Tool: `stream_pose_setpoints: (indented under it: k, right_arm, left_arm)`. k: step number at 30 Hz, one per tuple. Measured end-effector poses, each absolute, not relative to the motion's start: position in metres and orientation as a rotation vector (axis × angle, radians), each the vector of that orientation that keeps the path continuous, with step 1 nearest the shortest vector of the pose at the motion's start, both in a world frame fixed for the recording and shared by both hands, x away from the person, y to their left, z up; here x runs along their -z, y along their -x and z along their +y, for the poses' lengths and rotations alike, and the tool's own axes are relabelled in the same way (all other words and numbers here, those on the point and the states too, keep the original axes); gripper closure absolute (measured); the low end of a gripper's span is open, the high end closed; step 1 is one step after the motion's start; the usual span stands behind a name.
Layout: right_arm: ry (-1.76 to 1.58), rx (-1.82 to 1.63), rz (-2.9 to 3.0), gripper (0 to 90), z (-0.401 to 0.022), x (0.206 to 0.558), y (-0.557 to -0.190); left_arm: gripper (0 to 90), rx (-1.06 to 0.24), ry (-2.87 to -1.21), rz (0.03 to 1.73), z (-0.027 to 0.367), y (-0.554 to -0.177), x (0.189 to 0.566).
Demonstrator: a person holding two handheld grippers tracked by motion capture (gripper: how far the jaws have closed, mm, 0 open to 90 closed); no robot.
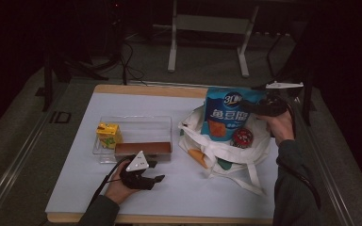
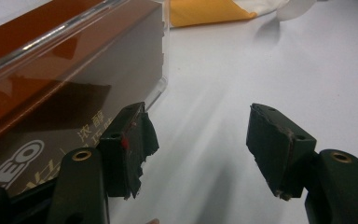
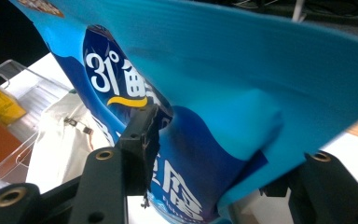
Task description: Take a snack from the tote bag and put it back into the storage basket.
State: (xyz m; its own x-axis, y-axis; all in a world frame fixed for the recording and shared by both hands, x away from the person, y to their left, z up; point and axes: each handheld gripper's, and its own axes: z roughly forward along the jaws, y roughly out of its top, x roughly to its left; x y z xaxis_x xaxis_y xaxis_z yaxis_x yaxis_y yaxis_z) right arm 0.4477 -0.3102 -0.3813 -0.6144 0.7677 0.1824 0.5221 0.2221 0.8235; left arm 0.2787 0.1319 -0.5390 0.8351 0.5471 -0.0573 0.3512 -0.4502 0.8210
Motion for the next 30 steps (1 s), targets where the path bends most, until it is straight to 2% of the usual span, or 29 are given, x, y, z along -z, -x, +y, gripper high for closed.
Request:
stream_pose_setpoints:
  k: [10, 19, 23, 30]
  right_arm:
    - [-1.202, -1.426, 2.248, 62.3, -0.308, 0.384, -0.445]
    - [-1.169, -1.458, 2.263, 85.4, -0.3, 0.382, -0.444]
    - [-1.198, -1.489, 2.256, 88.8, -0.3, 0.383, -0.444]
    - [-1.287, -1.538, 2.239, 89.5, -0.3, 0.383, -0.444]
  left_arm:
    - [38.4, -0.27, -2.093, 0.656, 0.131, -0.279, 0.54]
    - [38.4, -0.27, -2.098, 0.658, 0.131, -0.279, 0.54]
    - [38.4, -0.268, -2.094, 0.663, 0.131, -0.279, 0.54]
    - [38.1, -0.264, -2.091, 0.67, 0.132, -0.28, 0.54]
